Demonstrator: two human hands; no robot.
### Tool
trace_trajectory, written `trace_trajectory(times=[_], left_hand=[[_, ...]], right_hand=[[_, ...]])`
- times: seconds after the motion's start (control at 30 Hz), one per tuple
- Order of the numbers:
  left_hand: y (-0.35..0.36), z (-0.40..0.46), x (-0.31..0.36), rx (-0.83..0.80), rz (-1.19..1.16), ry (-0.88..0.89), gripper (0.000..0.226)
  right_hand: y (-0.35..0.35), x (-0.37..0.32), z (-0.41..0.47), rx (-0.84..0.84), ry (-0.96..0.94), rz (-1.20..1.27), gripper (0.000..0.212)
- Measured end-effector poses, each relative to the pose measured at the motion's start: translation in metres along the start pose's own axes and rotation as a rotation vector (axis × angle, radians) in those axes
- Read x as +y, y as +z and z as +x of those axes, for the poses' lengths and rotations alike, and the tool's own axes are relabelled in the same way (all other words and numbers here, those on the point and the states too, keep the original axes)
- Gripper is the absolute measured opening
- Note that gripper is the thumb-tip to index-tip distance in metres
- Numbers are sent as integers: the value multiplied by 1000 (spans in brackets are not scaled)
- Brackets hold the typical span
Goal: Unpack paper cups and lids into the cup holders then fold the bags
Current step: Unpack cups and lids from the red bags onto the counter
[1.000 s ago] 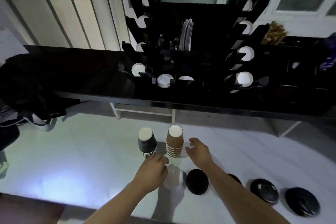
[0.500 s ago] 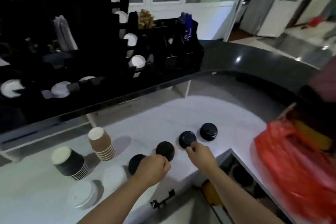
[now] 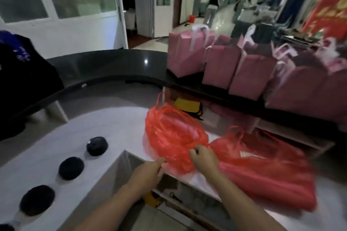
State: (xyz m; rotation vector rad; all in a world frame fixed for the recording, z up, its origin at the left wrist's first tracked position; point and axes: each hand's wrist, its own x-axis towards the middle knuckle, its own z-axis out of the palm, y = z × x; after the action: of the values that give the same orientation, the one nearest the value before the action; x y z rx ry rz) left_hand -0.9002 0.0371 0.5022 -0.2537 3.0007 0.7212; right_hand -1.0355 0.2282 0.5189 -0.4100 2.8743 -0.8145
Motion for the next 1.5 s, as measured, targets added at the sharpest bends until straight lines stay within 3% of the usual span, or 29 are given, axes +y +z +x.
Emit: trace_trajectory(times=[0.17, 0.4, 0.53, 0.77, 0.9, 1.03, 1.13, 1.3, 1.5], left_hand=[[49, 55, 88, -35, 24, 109, 33], [73, 94, 155, -36, 33, 219, 31], [82, 120, 176, -47, 30, 313, 38], [107, 178, 208, -99, 134, 633, 42], [129, 203, 223, -189, 257, 805, 40], [133, 214, 216, -271, 525, 733, 49], [125, 214, 208, -222, 551, 691, 53], [106, 207, 197, -156, 621, 569, 27], [102, 206, 185, -72, 634, 428, 22]], right_hand=[[-69, 106, 14, 65, 71, 12, 30], [-117, 183, 41, 91, -20, -36, 14], [-122, 214, 57, -38, 10, -133, 26], [-122, 242, 51, -249, 181, -336, 26], [-117, 239, 60, -252, 137, -412, 24], [-111, 228, 81, -288, 35, -474, 32], [-101, 223, 98, -391, -55, -487, 46], [-78, 219, 123, -515, -174, -502, 61], [-65, 225, 139, -585, -224, -531, 72]])
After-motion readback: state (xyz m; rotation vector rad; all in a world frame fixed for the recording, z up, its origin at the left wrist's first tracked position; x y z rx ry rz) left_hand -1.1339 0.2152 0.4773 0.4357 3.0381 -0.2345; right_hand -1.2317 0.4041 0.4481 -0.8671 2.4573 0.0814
